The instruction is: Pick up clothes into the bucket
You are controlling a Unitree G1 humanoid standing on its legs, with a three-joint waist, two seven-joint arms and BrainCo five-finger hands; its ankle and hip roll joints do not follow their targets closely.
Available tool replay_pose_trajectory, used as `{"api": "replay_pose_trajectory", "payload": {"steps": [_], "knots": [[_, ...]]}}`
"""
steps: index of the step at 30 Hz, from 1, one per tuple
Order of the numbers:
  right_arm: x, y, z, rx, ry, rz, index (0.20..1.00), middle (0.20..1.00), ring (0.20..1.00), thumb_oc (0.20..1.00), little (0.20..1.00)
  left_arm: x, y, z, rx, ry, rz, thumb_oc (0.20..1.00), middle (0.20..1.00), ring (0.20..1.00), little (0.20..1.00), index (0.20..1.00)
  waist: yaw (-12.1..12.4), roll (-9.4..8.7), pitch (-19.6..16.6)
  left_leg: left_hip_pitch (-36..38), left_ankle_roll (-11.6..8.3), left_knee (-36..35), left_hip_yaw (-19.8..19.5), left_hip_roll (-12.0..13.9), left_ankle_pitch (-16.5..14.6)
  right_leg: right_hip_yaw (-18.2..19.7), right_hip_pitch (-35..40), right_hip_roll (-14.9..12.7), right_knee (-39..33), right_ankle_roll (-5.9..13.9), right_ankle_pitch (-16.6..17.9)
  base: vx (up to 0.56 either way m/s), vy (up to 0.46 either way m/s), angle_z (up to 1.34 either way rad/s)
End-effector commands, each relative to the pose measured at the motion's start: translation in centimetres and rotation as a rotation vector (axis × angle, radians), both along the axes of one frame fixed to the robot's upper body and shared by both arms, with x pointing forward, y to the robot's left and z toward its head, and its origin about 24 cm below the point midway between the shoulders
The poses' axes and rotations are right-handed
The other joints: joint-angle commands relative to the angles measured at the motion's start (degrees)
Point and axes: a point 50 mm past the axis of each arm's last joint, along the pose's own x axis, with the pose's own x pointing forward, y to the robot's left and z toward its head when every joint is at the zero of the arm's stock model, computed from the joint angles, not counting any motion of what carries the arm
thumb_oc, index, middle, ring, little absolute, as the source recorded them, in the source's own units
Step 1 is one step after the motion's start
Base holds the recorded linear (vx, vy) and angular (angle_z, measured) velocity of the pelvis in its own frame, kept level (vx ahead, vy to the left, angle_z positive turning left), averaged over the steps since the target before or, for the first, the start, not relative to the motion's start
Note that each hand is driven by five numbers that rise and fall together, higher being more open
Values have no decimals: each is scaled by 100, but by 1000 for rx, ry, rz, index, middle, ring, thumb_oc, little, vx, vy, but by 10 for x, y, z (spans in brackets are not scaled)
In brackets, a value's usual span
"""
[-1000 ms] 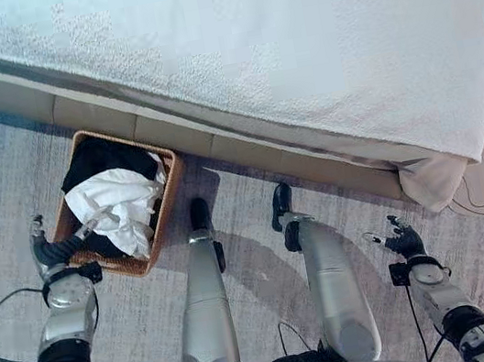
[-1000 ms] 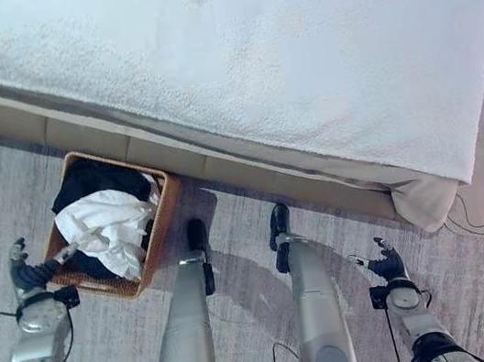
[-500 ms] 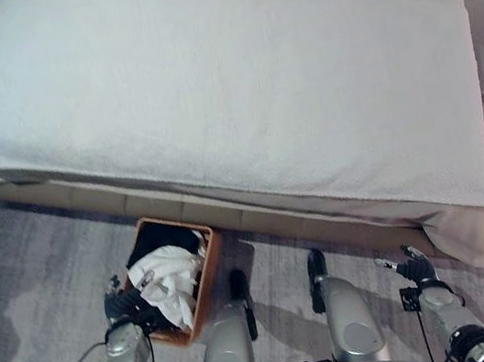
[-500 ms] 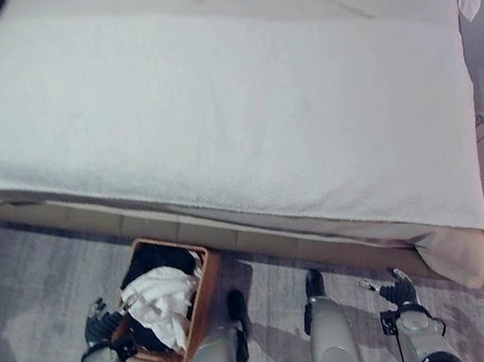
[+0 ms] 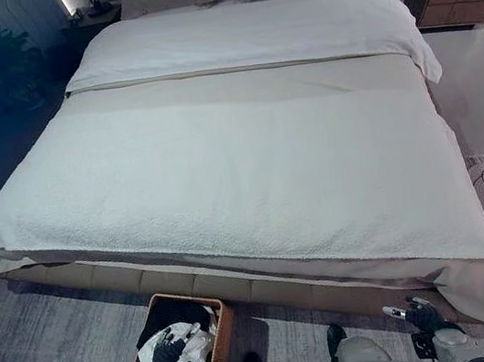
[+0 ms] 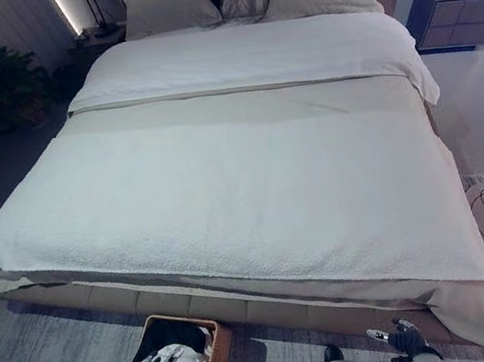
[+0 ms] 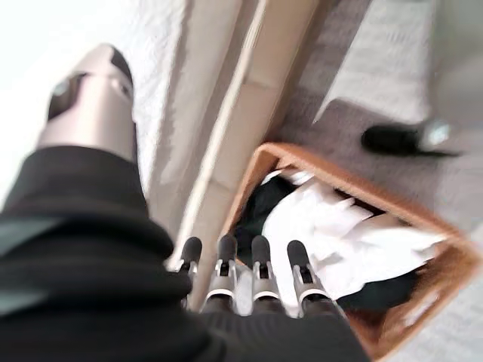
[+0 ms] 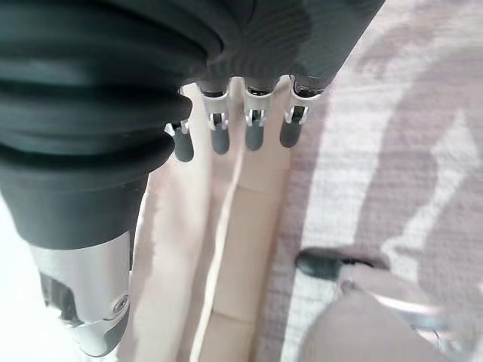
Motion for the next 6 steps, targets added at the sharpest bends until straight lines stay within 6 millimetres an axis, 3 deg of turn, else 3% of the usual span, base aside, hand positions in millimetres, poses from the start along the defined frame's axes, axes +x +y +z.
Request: {"api": "replay_pose_trajectory", "payload": {"steps": [1,6], "knots": [[13,9,1,55,-50,-8,1000,1000,1000,1000,1000,3,9,2,32,17,-61,1000,1000,1000,1000,1000,61,-412,119,-397,-22,481,-71,-355,-159,-68,347,-220,-319,207,84,116,-45,1],[9,17,-3,84,-25,12,1000,1000,1000,1000,1000,-24,-2,-12,9,166,-145,1000,1000,1000,1000,1000,44,-449,-71,-117,-18,243,-61,-300,-155,-136,562,-173,-363,182,25,60,-22,2]]}}
